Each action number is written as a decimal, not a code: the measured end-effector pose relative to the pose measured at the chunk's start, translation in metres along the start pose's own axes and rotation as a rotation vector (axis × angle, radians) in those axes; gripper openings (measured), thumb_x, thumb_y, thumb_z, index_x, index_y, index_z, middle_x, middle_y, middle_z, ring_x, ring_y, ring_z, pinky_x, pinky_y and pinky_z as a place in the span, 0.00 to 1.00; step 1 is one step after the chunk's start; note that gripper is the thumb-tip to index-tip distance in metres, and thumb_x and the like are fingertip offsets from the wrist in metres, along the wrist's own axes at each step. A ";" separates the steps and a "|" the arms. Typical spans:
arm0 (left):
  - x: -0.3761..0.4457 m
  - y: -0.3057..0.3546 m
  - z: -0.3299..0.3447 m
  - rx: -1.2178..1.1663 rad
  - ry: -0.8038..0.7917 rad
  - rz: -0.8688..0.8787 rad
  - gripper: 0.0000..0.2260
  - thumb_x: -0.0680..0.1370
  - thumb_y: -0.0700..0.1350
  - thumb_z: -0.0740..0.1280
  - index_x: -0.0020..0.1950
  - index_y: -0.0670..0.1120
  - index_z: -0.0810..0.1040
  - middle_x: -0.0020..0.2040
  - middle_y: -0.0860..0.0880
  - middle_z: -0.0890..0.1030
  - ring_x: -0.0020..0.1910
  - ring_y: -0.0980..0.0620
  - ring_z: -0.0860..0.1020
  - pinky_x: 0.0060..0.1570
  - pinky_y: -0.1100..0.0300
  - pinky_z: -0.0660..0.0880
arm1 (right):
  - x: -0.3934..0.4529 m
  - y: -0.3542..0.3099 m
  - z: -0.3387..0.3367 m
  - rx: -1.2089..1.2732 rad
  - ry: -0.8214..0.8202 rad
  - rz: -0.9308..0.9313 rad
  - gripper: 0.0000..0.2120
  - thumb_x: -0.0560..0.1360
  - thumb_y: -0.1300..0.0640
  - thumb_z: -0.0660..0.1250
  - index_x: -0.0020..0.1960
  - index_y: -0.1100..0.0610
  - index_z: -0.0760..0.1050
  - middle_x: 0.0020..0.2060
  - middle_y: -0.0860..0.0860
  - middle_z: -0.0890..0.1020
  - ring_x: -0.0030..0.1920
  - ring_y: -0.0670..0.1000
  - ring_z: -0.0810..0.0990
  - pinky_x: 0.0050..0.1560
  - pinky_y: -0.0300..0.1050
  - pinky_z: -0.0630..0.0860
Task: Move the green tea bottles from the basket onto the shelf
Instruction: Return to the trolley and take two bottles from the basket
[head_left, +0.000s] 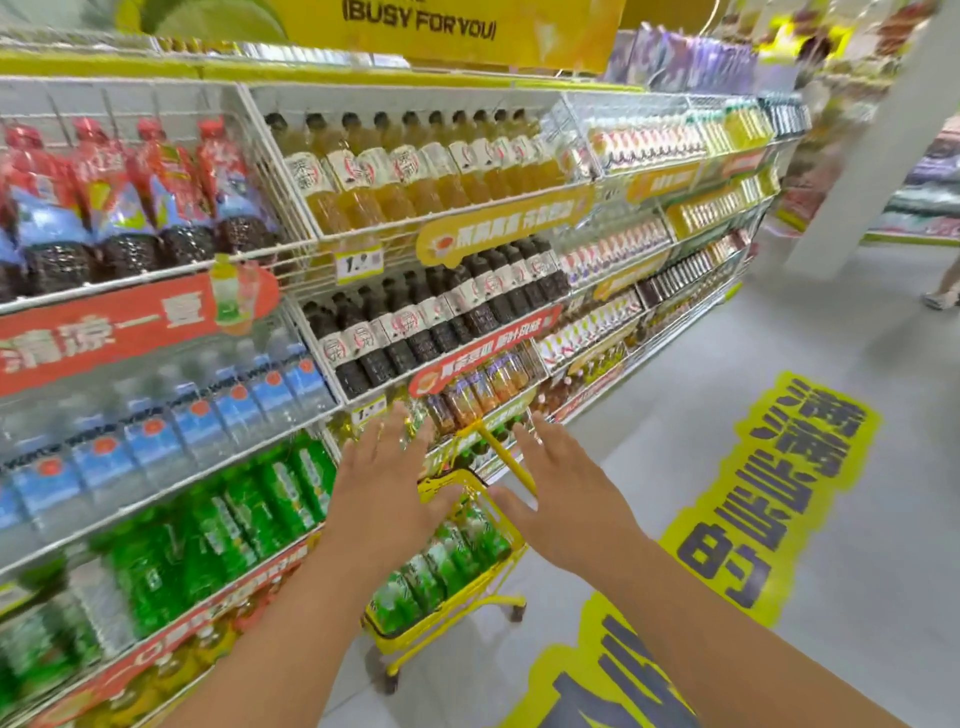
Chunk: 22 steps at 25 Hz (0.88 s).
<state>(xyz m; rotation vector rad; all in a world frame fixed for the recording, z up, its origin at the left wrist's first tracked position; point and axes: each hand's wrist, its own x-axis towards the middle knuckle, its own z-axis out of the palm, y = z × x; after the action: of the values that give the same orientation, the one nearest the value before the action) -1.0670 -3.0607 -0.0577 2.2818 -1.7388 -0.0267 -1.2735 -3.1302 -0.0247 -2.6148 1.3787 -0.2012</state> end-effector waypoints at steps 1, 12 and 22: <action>0.014 0.000 0.005 -0.001 -0.002 -0.012 0.37 0.78 0.70 0.54 0.82 0.58 0.46 0.83 0.50 0.41 0.81 0.45 0.41 0.79 0.43 0.45 | 0.015 0.009 0.003 0.005 -0.005 -0.004 0.39 0.80 0.32 0.53 0.84 0.49 0.47 0.83 0.50 0.45 0.83 0.52 0.44 0.81 0.53 0.53; 0.132 0.017 0.109 0.014 0.014 -0.409 0.37 0.79 0.69 0.54 0.82 0.58 0.41 0.82 0.50 0.39 0.81 0.45 0.42 0.79 0.46 0.46 | 0.217 0.137 0.072 0.008 -0.200 -0.261 0.39 0.81 0.32 0.51 0.84 0.50 0.44 0.83 0.48 0.41 0.83 0.51 0.42 0.80 0.49 0.51; 0.137 0.006 0.193 0.025 -0.093 -0.709 0.39 0.75 0.70 0.46 0.82 0.51 0.55 0.82 0.42 0.53 0.80 0.39 0.53 0.77 0.41 0.57 | 0.285 0.162 0.174 -0.002 -0.406 -0.406 0.39 0.81 0.33 0.52 0.84 0.52 0.47 0.83 0.52 0.46 0.83 0.52 0.46 0.79 0.52 0.60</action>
<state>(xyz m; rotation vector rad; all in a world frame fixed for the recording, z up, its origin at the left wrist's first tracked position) -1.0689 -3.2311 -0.2214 2.8231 -0.8793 -0.2507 -1.2086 -3.4400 -0.2199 -2.7067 0.7152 0.2669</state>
